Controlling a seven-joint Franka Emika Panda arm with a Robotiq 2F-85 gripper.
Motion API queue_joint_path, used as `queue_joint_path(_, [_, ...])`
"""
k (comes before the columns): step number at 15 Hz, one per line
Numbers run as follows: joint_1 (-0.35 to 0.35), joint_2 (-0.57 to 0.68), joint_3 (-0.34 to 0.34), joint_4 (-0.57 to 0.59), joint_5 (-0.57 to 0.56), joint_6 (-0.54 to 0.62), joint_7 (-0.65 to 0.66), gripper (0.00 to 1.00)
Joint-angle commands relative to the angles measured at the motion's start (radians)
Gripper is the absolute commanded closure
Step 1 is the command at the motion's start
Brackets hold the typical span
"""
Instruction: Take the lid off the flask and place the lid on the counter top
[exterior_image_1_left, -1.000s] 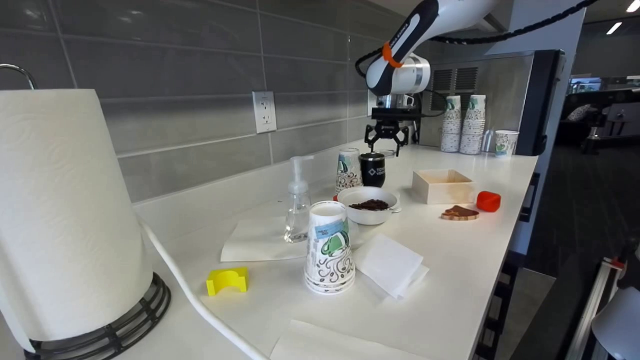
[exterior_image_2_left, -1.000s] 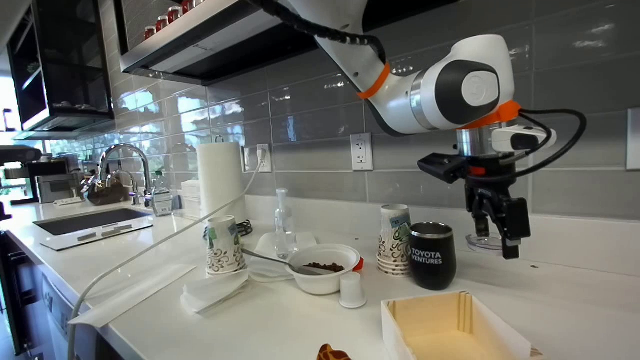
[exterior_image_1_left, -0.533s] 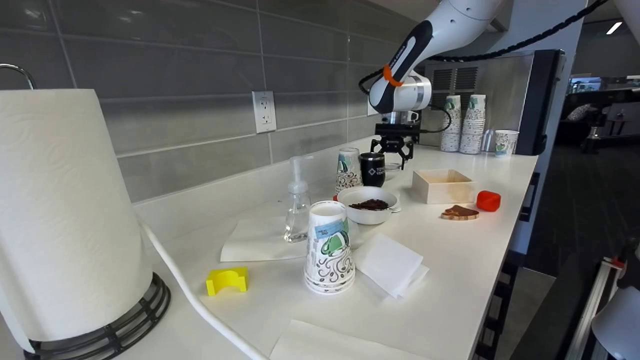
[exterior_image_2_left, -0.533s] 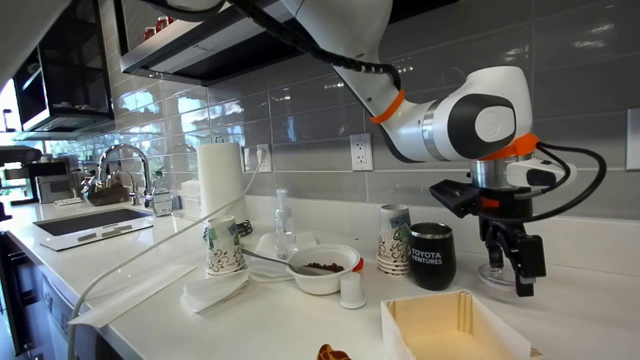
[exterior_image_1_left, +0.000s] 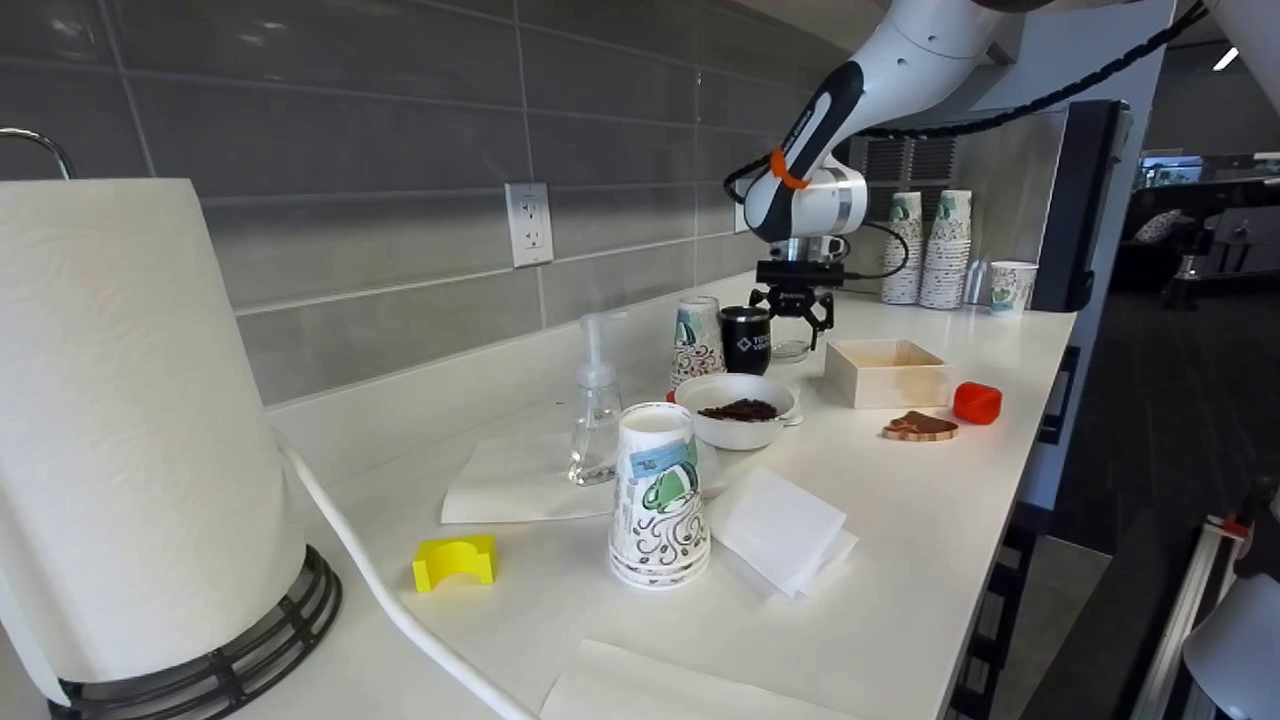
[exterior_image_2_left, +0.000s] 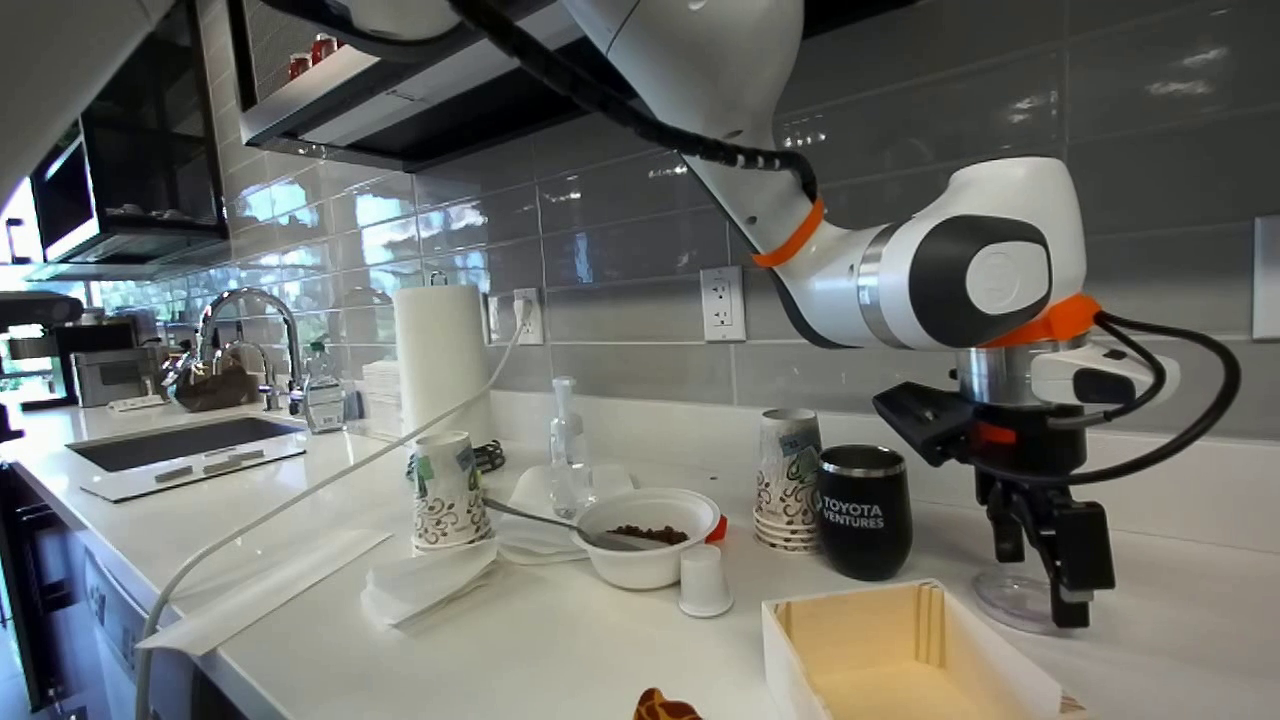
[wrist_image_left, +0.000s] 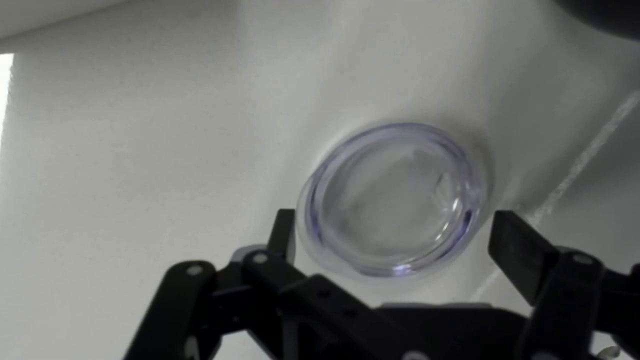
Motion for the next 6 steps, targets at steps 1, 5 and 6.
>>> queue_joint_path(1, [0.001,0.014,-0.004,0.033,0.029,0.003,-0.001,0.0])
queue_joint_path(5, [0.001,0.011,-0.005,0.039,0.028,0.003,-0.002,0.0])
queue_joint_path(6, [0.001,0.011,-0.006,0.039,0.027,0.004,0.0,0.0])
